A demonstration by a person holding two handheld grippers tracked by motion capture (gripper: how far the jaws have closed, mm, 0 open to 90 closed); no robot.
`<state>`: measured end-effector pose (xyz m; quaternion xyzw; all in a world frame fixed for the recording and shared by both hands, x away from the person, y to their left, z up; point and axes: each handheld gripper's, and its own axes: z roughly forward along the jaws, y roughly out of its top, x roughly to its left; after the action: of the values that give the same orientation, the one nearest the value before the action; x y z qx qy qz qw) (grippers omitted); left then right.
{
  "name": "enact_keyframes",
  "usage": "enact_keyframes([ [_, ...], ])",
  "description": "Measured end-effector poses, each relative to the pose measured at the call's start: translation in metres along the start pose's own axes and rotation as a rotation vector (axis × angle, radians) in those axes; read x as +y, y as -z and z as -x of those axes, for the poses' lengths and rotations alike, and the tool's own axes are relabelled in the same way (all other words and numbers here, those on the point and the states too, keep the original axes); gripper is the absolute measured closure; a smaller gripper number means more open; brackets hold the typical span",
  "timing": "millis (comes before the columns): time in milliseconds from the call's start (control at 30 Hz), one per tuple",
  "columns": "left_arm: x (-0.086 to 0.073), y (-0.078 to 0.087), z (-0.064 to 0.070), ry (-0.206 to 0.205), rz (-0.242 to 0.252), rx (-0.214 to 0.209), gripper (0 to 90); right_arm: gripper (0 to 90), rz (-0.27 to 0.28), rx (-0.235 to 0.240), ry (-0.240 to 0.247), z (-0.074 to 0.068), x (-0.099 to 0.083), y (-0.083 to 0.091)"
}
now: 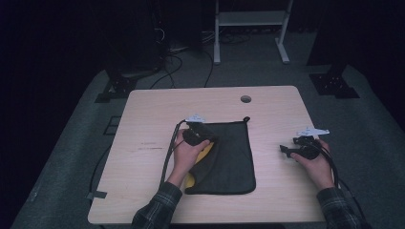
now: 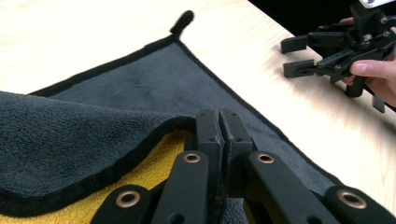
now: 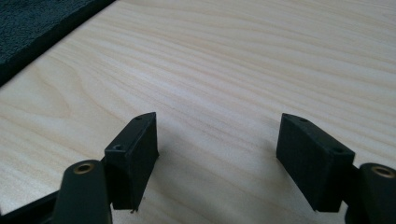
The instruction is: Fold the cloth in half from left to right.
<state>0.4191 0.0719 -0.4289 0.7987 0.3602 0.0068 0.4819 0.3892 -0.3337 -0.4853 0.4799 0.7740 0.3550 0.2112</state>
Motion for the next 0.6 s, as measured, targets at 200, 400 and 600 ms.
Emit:
enact_keyframes([
  [200, 0.006, -0.020, 0.005, -0.005, -0.017, -0.040, 88.2, 28.3, 0.000, 0.001, 0.000, 0.000, 0.000, 0.000],
  [400, 0.013, -0.031, 0.011, -0.005, -0.015, -0.060, 88.2, 28.3, 0.000, 0.002, 0.001, 0.000, 0.000, 0.000],
  [600, 0.018, -0.047, 0.014, 0.002, -0.025, -0.077, 88.2, 28.3, 0.000, 0.002, 0.001, 0.000, 0.000, 0.000],
])
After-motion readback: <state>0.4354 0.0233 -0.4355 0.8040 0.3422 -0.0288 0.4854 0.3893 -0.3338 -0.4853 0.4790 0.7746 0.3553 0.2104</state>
